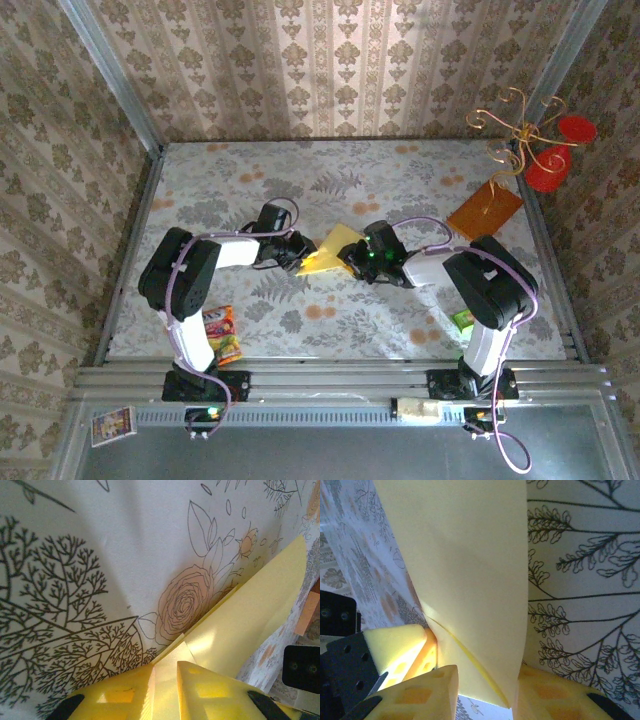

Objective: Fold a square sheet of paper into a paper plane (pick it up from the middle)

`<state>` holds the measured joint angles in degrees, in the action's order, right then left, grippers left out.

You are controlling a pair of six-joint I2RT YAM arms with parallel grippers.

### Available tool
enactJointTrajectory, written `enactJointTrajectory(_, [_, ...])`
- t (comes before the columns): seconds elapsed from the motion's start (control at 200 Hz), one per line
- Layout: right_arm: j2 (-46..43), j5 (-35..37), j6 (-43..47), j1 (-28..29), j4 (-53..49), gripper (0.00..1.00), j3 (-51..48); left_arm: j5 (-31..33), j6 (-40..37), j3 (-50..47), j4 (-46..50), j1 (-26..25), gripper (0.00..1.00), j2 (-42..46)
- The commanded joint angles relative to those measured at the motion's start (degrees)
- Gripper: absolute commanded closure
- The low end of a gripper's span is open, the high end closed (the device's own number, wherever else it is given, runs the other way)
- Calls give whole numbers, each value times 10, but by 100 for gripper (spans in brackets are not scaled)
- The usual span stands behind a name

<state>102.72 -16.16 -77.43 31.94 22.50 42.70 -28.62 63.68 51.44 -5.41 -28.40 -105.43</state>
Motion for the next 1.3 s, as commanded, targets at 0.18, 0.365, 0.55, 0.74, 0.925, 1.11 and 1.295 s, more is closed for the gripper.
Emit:
enactJointTrajectory(0.18, [2, 30, -26, 1, 69, 68, -31, 9, 26, -24, -9, 5, 77, -9])
enactJointTrajectory(0.365, [6, 27, -37, 1, 93, 73, -38, 2, 32, -24, -20, 1, 74, -14])
enactJointTrajectory(0.55, [-1, 27, -29, 0, 89, 76, -37, 0, 29, -24, -19, 1, 72, -14])
enactJointTrajectory(0.74, [-12, 30, -19, 1, 73, 82, -37, 1, 13, -12, 0, 0, 67, -9])
enactJointTrajectory(0.925, [-25, 37, -11, 0, 59, 88, -34, -6, -11, -3, 16, -2, 63, -5])
enactJointTrajectory(1.11, [-35, 44, -8, -2, 38, 95, -33, 3, -58, 14, 56, -5, 59, 18])
enactJointTrajectory(1.295, [-56, 46, -3, -8, 13, 98, -34, 25, -141, 23, 98, -10, 50, 60])
